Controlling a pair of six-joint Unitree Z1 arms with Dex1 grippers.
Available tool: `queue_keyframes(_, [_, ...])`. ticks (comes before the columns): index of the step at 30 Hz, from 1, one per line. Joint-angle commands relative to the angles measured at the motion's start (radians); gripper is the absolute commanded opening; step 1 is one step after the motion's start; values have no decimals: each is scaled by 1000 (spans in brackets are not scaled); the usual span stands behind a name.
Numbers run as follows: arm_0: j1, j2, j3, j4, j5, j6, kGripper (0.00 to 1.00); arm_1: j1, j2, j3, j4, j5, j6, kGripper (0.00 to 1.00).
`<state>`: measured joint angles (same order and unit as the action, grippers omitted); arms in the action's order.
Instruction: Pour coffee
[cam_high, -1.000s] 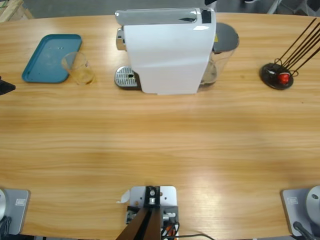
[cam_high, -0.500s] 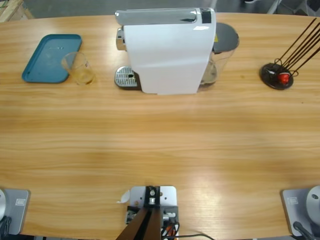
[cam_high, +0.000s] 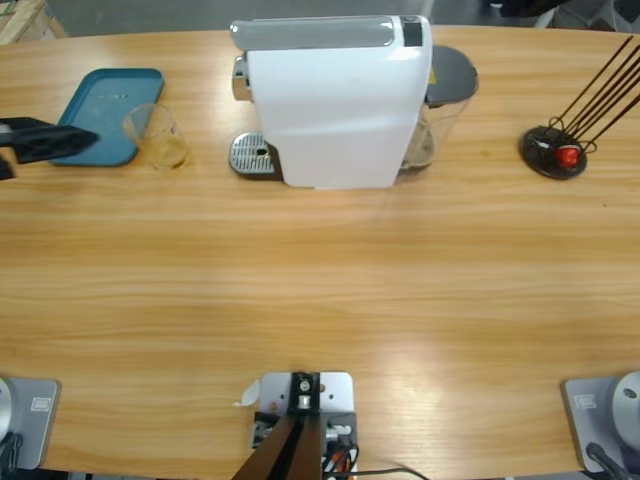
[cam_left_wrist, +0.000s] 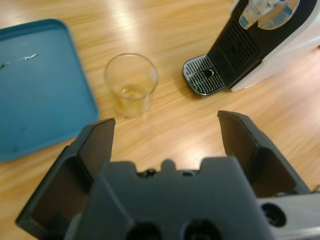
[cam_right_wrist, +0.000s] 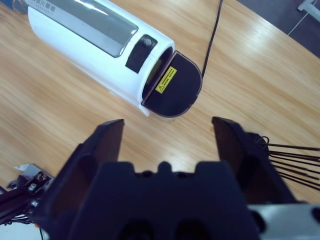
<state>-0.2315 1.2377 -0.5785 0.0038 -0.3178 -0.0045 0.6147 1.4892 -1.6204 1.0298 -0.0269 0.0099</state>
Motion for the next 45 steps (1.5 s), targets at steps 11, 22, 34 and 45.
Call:
queue_keyframes(11, [-20,278,95,-214,140,177,816,2,-72,131,-40,-18,-16,996])
queue_keyframes(22, [-23,455,95,-422,41,193,817,0,-84,169,-55,-18,-18,996])
queue_keyframes(34, [-23,602,98,-630,25,188,821,-1,-109,202,-66,-19,-18,996])
queue_keyframes(45, [-23,683,118,-739,39,182,812,-11,-118,218,-71,-19,-25,994])
